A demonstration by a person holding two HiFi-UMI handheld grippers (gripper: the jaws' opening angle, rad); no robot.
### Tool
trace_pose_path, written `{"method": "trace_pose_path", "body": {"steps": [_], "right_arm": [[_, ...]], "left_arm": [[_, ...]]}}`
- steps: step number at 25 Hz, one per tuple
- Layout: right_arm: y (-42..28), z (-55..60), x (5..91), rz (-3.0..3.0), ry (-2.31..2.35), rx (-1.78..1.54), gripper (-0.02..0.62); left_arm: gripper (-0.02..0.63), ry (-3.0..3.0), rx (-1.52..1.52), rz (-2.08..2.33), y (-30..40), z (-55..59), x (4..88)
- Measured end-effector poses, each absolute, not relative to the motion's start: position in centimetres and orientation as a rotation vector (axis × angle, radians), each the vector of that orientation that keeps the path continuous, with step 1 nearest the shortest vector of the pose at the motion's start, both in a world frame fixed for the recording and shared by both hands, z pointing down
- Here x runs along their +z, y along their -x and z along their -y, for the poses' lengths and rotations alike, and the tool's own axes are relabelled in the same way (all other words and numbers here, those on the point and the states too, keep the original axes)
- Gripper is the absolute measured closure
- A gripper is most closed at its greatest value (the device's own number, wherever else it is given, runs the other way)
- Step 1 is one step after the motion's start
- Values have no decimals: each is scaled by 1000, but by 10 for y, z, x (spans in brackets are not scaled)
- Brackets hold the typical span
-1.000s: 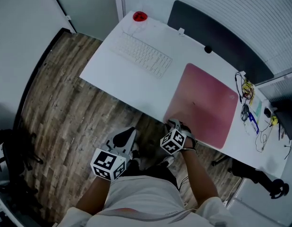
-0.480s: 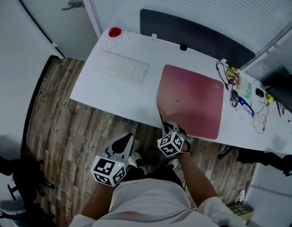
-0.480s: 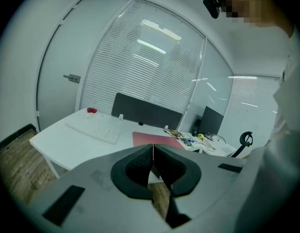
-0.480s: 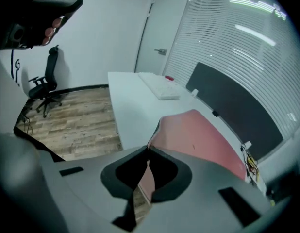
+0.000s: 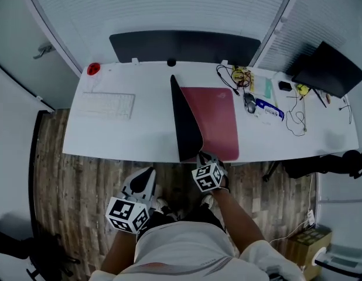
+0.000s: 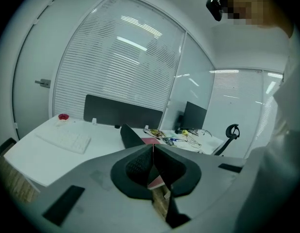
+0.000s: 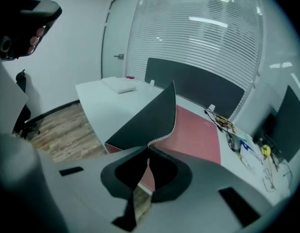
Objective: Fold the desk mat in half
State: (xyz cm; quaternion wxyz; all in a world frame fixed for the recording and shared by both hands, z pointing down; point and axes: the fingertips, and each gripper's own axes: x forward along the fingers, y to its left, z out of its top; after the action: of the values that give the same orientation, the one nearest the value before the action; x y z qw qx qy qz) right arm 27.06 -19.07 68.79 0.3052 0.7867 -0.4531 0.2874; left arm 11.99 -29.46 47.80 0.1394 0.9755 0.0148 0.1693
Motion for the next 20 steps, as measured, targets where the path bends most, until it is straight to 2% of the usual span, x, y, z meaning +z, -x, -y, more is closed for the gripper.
{"method": "trace_pose_path", "body": {"steps": [16,20], "right_arm": [[-336,31,732,958,-2233,1027,526],[-338,20,733,986,-2272,1030,481]], "left_arm": [[589,-2904,505,-121,-192,229,457],[589,-2913,492,-157,-200,215,454]]}}
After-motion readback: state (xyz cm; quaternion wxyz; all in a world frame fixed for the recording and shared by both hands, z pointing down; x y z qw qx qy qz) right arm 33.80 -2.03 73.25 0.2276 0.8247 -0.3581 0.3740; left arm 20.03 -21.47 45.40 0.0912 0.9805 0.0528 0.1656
